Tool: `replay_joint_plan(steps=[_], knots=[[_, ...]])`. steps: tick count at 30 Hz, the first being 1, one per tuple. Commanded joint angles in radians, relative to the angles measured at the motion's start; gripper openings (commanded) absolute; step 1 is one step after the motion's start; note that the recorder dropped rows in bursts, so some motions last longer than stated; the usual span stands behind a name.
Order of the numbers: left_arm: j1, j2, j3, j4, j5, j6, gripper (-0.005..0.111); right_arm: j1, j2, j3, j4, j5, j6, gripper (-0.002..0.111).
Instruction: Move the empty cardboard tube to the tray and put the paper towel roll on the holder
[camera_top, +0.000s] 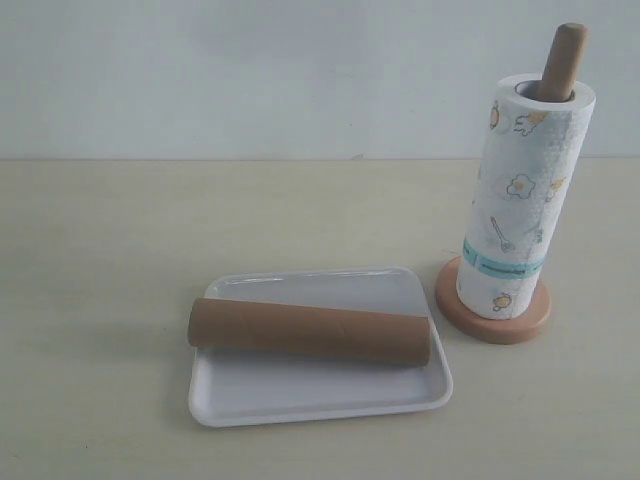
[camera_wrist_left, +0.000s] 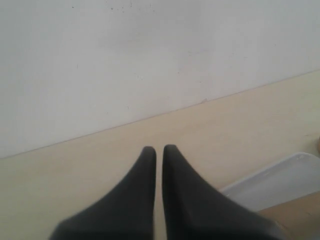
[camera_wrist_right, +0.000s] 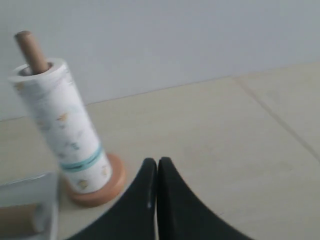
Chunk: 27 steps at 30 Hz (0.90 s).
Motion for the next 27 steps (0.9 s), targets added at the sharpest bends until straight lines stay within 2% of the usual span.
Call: replay_joint_plan(steps=[1, 7, 10, 13, 16, 18, 27], knots=[[0.002, -0.009, 0.004, -0.016, 0.001, 0.005, 0.004, -0.003, -0.004, -0.005, 0.289, -0.005, -0.007, 0.000], [0.002, -0.009, 0.004, -0.016, 0.001, 0.005, 0.004, -0.003, -0.004, -0.007, 0.327, -0.007, -0.007, 0.000], [0.002, -0.009, 0.004, -0.016, 0.001, 0.005, 0.004, -0.003, -0.004, -0.005, 0.347, -0.065, -0.090, 0.000], [0.002, -0.009, 0.004, -0.016, 0.001, 0.005, 0.004, -0.003, -0.004, 0.055, 0.432, -0.355, -0.358, 0.000], [0.002, -0.009, 0.004, -0.016, 0.001, 0.005, 0.004, -0.003, -0.004, 0.179, 0.669, -0.710, -0.807, 0.000], [0.002, -0.009, 0.004, -0.016, 0.001, 0.005, 0.004, -0.003, -0.004, 0.248, 0.764, -0.810, -0.930, 0.000], [0.002, -0.009, 0.004, -0.016, 0.001, 0.005, 0.004, -0.003, -0.004, 0.496, 0.777, -0.867, -0.927, 0.000]])
